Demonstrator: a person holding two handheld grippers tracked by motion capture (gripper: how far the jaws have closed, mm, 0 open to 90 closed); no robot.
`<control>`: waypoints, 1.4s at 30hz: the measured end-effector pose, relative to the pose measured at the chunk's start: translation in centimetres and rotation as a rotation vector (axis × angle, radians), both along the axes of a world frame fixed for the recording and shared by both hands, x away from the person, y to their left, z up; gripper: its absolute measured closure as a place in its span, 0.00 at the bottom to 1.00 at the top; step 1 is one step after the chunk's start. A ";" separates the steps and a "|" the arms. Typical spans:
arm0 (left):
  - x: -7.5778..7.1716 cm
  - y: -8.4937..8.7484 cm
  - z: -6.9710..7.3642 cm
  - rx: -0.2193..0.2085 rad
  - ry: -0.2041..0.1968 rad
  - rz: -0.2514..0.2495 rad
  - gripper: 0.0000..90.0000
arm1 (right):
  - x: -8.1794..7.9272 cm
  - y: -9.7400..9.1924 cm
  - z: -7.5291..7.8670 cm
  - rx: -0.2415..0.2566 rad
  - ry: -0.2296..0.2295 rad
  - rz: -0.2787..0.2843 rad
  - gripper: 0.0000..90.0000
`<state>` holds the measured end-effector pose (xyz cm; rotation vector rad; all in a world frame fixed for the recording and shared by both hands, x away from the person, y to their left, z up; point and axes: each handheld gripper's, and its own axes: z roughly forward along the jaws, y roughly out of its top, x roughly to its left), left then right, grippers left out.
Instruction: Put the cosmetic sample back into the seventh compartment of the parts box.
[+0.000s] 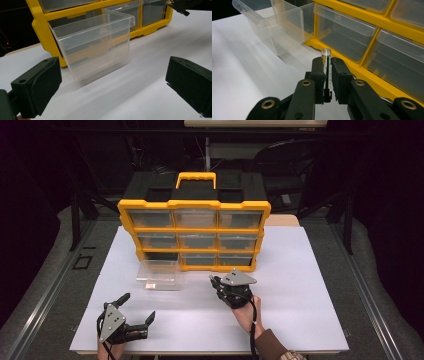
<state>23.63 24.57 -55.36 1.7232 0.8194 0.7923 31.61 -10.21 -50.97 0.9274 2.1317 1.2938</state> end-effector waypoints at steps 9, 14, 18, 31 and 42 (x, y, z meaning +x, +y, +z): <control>0.0 0.0 0.0 0.002 0.000 0.000 0.00 | 0.3 0.5 0.3 0.005 -0.007 0.007 0.90; 0.0 0.0 0.0 0.002 0.001 -0.001 0.00 | 0.5 0.8 0.5 0.014 -0.013 0.008 0.90; 0.0 0.0 0.0 0.001 0.000 -0.001 0.00 | 0.6 1.1 0.5 0.014 -0.013 0.014 0.90; 0.0 0.0 0.0 0.003 -0.001 -0.003 0.00 | 1.0 1.4 0.8 0.019 -0.016 0.017 0.90; 0.0 0.0 0.0 0.003 -0.001 -0.003 0.00 | 1.4 1.9 1.4 0.023 -0.022 0.024 0.90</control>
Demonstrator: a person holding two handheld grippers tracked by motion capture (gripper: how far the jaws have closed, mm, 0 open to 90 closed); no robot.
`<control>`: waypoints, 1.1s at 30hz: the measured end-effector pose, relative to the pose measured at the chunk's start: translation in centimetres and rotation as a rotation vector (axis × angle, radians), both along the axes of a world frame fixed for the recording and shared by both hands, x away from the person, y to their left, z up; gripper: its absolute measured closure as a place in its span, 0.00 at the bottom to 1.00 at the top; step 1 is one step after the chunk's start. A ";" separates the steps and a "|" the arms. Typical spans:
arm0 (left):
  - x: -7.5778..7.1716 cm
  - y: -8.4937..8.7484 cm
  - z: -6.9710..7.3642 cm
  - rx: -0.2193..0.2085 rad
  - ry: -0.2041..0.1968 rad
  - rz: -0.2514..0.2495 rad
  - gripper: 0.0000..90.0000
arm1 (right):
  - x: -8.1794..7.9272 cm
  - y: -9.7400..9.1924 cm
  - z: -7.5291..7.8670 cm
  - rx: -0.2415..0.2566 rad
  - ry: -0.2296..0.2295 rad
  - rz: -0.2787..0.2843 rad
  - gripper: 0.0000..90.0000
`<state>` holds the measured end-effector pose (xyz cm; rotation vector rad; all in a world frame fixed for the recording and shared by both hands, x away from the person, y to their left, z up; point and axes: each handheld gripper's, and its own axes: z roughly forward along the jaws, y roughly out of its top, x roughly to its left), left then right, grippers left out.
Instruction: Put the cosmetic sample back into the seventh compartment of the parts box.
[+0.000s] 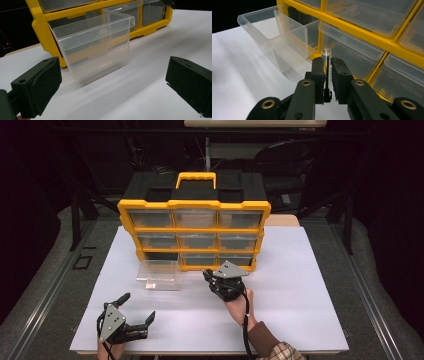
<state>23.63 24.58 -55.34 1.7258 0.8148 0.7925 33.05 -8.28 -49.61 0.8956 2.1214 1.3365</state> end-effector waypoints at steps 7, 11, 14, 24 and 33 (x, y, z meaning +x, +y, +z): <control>0.0 0.0 0.0 -0.001 0.000 0.000 0.00 | 0.4 0.3 0.3 0.006 -0.002 0.001 0.90; 0.0 0.0 0.0 0.000 -0.001 -0.001 0.00 | 0.5 0.4 0.5 0.005 -0.007 0.004 0.90; 0.0 0.0 0.0 -0.001 0.000 0.000 0.00 | 0.6 0.5 0.6 0.004 -0.007 0.005 0.90; 0.0 0.0 0.0 -0.002 0.000 0.000 0.00 | 1.0 1.0 1.1 0.010 -0.014 0.014 0.90; 0.0 0.0 0.0 -0.003 -0.001 0.000 0.00 | 1.5 1.5 1.9 0.006 -0.029 0.021 0.90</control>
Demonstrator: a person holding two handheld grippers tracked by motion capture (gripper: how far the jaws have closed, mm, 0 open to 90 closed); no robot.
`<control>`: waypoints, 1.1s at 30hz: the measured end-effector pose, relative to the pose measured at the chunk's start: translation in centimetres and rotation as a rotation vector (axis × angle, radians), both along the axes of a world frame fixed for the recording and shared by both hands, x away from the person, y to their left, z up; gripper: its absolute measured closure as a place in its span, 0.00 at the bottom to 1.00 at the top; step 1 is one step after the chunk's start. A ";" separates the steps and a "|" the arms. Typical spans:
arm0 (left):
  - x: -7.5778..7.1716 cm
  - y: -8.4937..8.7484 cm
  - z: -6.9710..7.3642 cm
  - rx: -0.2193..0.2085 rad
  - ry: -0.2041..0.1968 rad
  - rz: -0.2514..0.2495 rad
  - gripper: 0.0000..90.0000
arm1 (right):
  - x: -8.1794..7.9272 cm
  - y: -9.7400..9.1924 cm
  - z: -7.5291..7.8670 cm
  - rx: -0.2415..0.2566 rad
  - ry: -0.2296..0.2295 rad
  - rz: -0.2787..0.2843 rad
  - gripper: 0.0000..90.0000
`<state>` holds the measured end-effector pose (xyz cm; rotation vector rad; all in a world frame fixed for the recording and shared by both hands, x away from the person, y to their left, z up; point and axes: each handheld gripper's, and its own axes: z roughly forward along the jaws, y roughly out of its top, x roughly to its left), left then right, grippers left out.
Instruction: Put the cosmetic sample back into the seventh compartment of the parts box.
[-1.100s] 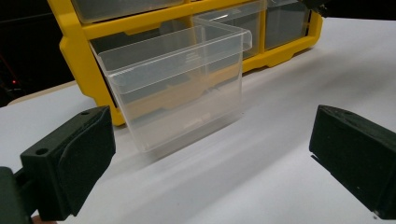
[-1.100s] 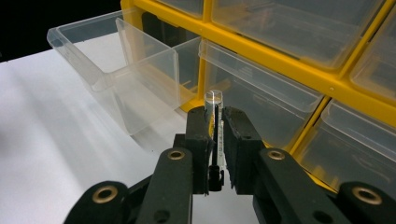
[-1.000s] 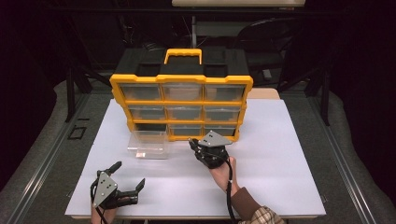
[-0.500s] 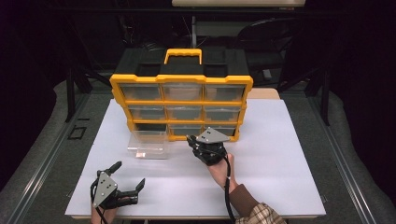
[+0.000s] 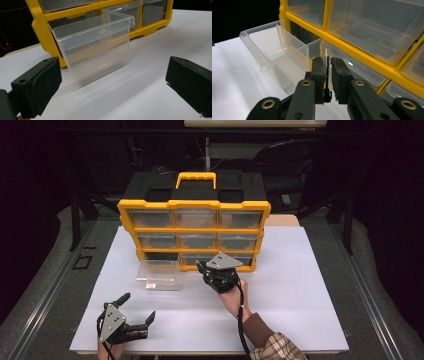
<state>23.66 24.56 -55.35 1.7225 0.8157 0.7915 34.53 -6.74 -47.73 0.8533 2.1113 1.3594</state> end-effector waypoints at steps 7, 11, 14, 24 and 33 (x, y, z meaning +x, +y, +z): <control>0.0 0.0 0.0 -0.001 0.002 0.000 0.00 | 0.3 0.4 0.3 0.000 -0.004 0.009 0.90; 0.0 0.0 0.0 -0.001 0.001 -0.001 0.00 | 0.5 0.7 0.5 0.002 -0.002 0.013 0.90; 0.0 0.0 0.0 -0.001 0.001 -0.002 0.00 | 0.6 0.9 0.7 0.002 -0.003 0.017 0.90; 0.0 0.0 0.0 -0.003 0.001 -0.003 0.00 | 1.0 1.5 1.3 0.001 -0.013 0.026 0.90; 0.0 0.0 0.0 -0.001 -0.001 -0.002 0.00 | 1.4 2.0 1.8 0.000 -0.018 0.036 0.90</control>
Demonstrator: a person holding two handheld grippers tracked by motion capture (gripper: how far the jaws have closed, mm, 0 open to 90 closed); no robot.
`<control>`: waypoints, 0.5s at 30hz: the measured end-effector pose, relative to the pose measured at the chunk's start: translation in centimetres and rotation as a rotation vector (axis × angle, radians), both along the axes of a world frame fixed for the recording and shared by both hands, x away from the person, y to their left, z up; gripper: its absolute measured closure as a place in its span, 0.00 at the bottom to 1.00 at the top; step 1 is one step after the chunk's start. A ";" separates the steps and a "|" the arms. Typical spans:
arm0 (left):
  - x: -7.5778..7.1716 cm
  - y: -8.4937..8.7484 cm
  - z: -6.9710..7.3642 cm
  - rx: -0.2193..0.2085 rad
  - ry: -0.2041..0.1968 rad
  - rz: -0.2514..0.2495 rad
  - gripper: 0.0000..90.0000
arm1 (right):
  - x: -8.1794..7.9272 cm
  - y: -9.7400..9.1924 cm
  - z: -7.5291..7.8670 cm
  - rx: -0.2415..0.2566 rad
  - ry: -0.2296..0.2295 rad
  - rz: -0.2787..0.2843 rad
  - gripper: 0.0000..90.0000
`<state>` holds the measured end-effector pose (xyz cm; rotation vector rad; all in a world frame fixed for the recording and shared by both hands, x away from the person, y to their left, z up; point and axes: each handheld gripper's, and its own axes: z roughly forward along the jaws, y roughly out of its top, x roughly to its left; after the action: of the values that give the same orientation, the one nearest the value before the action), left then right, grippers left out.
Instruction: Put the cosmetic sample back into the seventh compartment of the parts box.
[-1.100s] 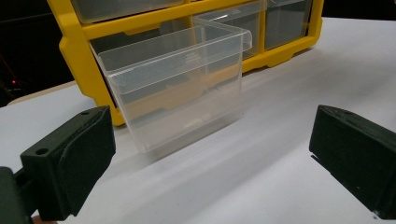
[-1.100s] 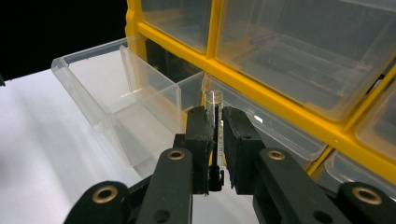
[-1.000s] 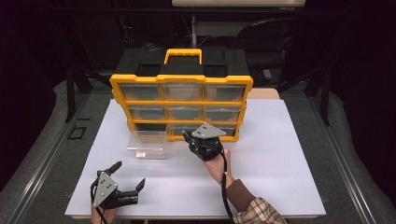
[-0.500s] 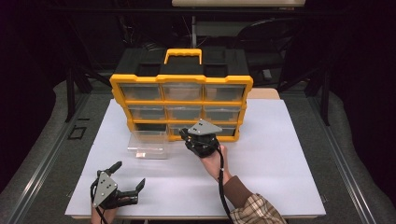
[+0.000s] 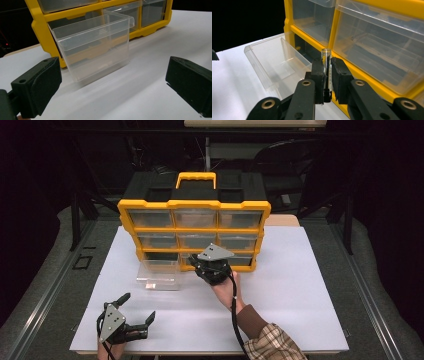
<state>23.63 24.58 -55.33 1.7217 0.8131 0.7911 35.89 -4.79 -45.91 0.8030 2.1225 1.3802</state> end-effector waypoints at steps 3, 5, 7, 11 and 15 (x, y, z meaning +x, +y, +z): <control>0.0 0.0 0.0 0.002 -0.001 -0.001 0.00 | 0.1 0.2 0.2 0.003 -0.002 0.001 0.90; 0.0 0.0 0.0 0.000 -0.001 0.000 0.00 | 0.2 0.3 0.2 0.002 -0.002 0.004 0.90; 0.0 0.0 0.0 0.001 -0.001 0.000 0.00 | 0.2 0.5 0.3 0.000 -0.003 0.007 0.90; 0.0 0.0 0.0 -0.002 0.000 0.001 0.00 | 0.4 0.9 0.5 -0.004 -0.004 0.015 0.90; 0.0 0.0 0.0 0.000 -0.001 0.001 0.00 | 0.5 1.2 0.7 -0.005 -0.006 0.020 0.90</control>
<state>23.63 24.60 -55.33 1.7215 0.8132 0.7922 36.40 -3.62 -45.25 0.7772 2.1343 1.3858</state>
